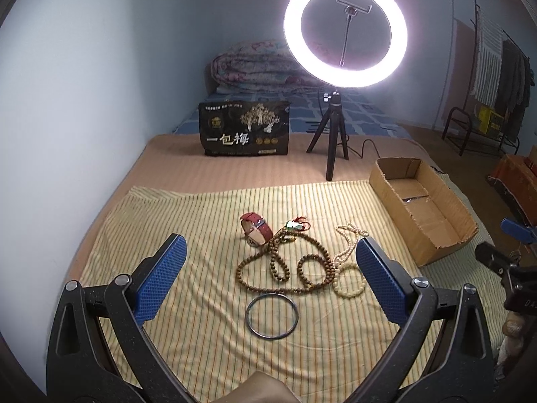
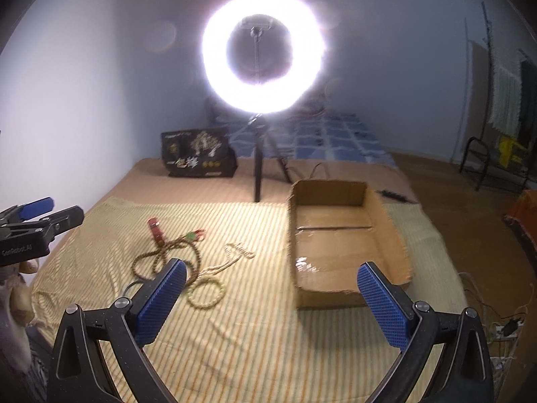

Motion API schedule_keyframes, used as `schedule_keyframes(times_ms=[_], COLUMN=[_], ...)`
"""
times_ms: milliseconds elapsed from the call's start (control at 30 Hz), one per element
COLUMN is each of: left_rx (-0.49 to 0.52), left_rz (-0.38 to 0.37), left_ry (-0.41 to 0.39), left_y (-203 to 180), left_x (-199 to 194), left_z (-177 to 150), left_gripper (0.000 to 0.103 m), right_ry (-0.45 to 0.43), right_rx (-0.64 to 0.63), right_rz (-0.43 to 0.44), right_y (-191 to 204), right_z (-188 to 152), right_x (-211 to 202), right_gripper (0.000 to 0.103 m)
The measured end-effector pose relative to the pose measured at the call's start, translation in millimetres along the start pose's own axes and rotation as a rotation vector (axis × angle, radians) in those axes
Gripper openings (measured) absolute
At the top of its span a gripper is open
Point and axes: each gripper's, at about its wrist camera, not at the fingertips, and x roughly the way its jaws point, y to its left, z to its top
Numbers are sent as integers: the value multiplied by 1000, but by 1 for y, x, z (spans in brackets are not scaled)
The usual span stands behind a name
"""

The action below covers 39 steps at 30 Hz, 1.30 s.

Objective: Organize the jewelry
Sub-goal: 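Close left tool on the dark blue bangle while right tool approaches the cream bead bracelet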

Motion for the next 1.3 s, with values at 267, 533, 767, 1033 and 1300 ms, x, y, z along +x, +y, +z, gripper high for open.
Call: schedule_keyframes(times_ms=[267, 533, 767, 1033, 1300], left_rx=[-16, -51, -47, -17, -6], left_rz=[-14, -48, -91, -115, -95], left_ry=[89, 191, 266, 340, 376], left_y=[21, 40, 39, 20, 16], left_x=[26, 50, 69, 86, 109], left_z=[-16, -43, -70, -90, -97], left_gripper=[102, 102, 102, 102, 102], right_ry=[69, 191, 266, 341, 384], right_rx=[-107, -86, -192, -218, -206], right_rz=[54, 151, 155, 171, 166], right_y=[16, 26, 43, 44, 43], right_z=[-7, -16, -27, -30, -30], right_x=[39, 75, 106, 140, 164], right_gripper=[103, 102, 100, 93, 90])
